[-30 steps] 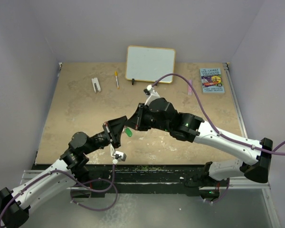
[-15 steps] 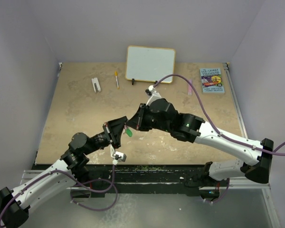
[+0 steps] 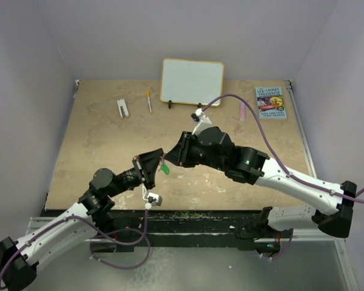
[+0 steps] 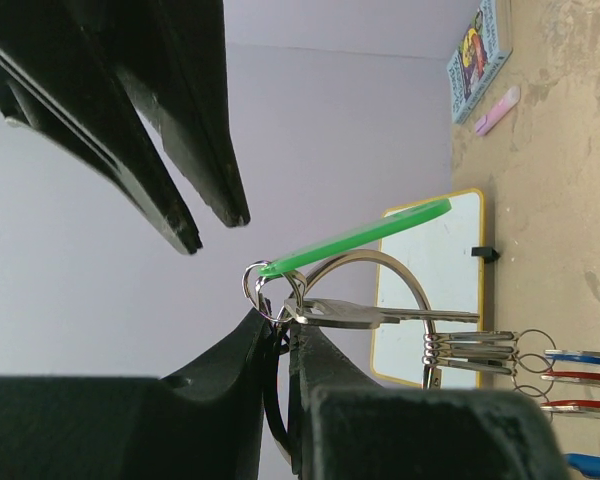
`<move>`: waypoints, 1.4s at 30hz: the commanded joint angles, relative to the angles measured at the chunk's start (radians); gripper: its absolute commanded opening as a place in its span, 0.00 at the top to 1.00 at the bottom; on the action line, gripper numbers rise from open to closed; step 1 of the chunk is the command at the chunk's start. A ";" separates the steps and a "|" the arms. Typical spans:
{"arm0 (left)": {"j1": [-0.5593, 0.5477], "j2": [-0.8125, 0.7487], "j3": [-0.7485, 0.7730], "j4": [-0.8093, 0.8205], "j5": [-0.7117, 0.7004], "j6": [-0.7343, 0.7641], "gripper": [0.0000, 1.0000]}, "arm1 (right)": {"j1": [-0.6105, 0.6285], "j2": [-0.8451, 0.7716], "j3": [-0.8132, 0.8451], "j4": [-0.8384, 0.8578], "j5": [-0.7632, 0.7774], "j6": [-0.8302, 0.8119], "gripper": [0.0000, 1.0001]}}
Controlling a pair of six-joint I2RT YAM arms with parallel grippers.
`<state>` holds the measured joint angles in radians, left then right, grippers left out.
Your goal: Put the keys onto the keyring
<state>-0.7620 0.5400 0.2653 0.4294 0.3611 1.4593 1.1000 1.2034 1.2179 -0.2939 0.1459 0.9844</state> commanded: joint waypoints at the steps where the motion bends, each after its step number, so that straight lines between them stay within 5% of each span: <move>1: -0.006 0.003 0.028 0.049 -0.008 0.010 0.96 | 0.004 0.035 0.051 0.051 -0.024 -0.062 0.76; 16: -0.007 -0.005 0.042 0.029 -0.008 -0.001 0.96 | 0.041 -0.094 -0.121 0.085 -0.012 -0.293 0.53; 30: -0.007 0.005 0.005 0.142 0.007 -0.023 0.96 | 0.040 -0.294 -0.635 0.870 0.030 -0.038 0.52; 42: -0.013 0.006 -0.005 0.158 0.000 -0.022 0.96 | 0.041 -0.159 -0.695 1.234 -0.007 0.090 0.51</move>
<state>-0.7681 0.5507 0.2630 0.5083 0.3553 1.4467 1.1385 0.9997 0.5167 0.7471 0.1455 1.0168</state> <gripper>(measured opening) 0.129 0.486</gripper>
